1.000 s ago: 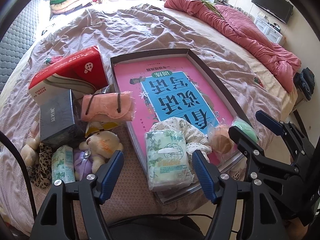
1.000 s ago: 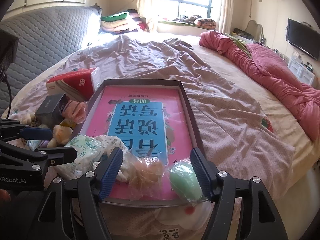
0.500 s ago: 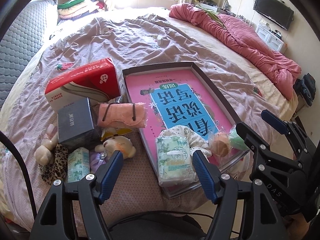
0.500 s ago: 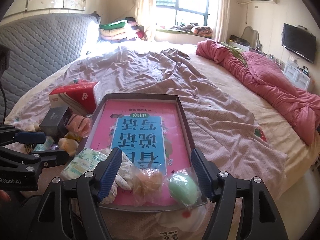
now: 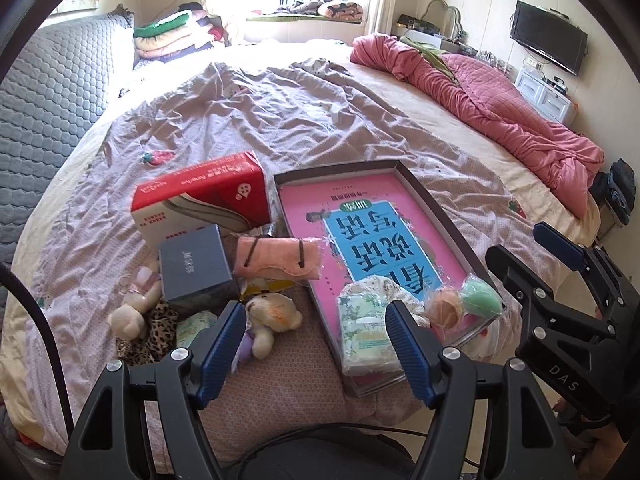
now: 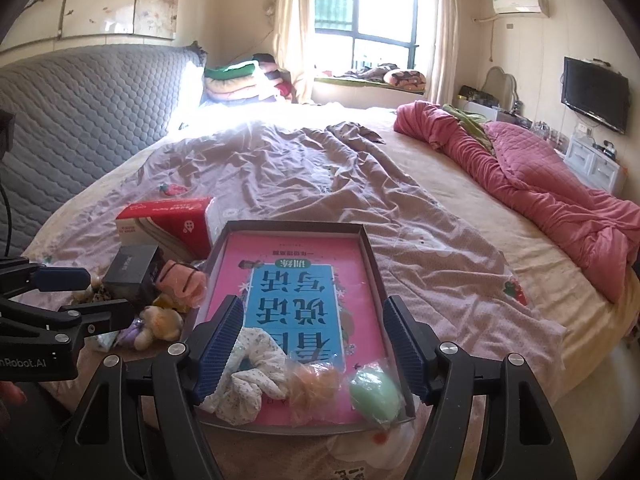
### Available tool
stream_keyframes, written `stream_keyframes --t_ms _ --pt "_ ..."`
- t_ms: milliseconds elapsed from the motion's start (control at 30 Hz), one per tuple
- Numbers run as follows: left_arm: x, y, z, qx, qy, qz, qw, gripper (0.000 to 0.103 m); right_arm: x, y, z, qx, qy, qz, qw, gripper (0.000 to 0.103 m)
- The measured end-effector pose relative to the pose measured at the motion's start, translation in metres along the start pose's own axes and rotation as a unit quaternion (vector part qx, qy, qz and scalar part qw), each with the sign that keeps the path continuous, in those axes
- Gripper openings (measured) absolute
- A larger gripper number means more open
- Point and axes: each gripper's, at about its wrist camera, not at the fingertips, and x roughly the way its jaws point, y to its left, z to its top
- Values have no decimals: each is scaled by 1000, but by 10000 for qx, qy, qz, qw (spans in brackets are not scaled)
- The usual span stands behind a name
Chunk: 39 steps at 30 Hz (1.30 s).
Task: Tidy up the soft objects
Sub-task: 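Withdraw both open grippers from the tray back toward the pile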
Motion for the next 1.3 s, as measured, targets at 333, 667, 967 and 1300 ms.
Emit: stream_keyframes --t_ms 333,667,967,1300 --pt "-26 22 1 -75 -492 300 9983 72 -20 22 16 -102 -288 150 9994 74" --pt "-40 62 -3 -393 -780 642 9941 72 -25 52 23 -375 -325 323 9982 75" --pt "-49 91 -7 -651 -917 748 9908 72 -25 82 26 -762 -339 419 9956 75" --pt "-41 112 -14 -882 -706 714 9910 72 -17 111 23 -1088 -193 546 9924 75"
